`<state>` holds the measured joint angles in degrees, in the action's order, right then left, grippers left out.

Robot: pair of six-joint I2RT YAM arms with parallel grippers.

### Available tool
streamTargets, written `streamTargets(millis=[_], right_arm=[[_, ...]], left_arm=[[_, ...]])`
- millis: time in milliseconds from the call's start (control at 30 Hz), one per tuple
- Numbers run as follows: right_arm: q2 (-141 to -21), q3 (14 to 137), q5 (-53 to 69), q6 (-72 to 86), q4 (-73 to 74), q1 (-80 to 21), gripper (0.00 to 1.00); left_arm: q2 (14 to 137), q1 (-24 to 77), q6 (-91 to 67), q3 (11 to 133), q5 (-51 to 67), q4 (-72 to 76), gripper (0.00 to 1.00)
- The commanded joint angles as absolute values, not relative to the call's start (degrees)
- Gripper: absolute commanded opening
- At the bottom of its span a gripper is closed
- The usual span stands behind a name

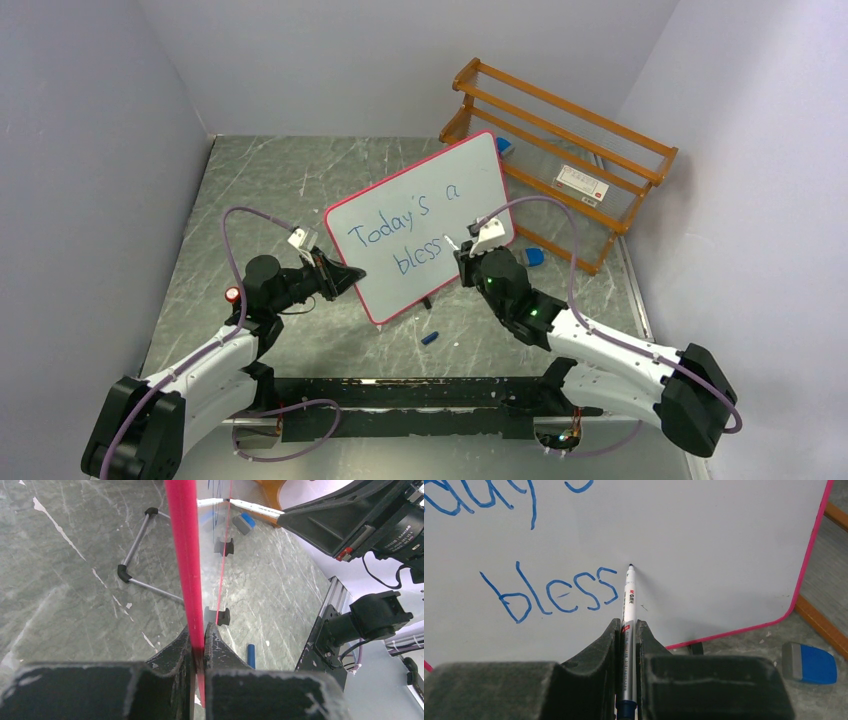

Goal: Write a sentence on the whiteboard

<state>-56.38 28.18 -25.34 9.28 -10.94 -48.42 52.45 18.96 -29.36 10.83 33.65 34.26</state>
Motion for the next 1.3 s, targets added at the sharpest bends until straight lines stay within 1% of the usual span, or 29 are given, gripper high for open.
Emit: streamTargets(millis=[0, 333, 733, 1267], right_arm=[[-56.7, 30.0, -24.2, 8.5, -14.3, -47.7, 0.00], [-57.6, 29.9, -24.5, 9.7, -11.9, -47.1, 0.00], [-53.3, 28.5, -24.5, 10.6, -8.6, -47.1, 0.00], [-56.5, 28.6, -24.1, 10.8, -9.4, -47.1, 0.00]], left_arm=[[52.7, 18.7, -25.7, 10.5, 29.0, 32.2, 0.05], [52.3, 18.7, -25.7, 10.5, 28.6, 31.9, 0.05], [52.1, 18.7, -25.7, 10.7, 27.8, 31.0, 0.05], [51.9, 18.7, -25.8, 10.7, 28.0, 31.1, 0.05]])
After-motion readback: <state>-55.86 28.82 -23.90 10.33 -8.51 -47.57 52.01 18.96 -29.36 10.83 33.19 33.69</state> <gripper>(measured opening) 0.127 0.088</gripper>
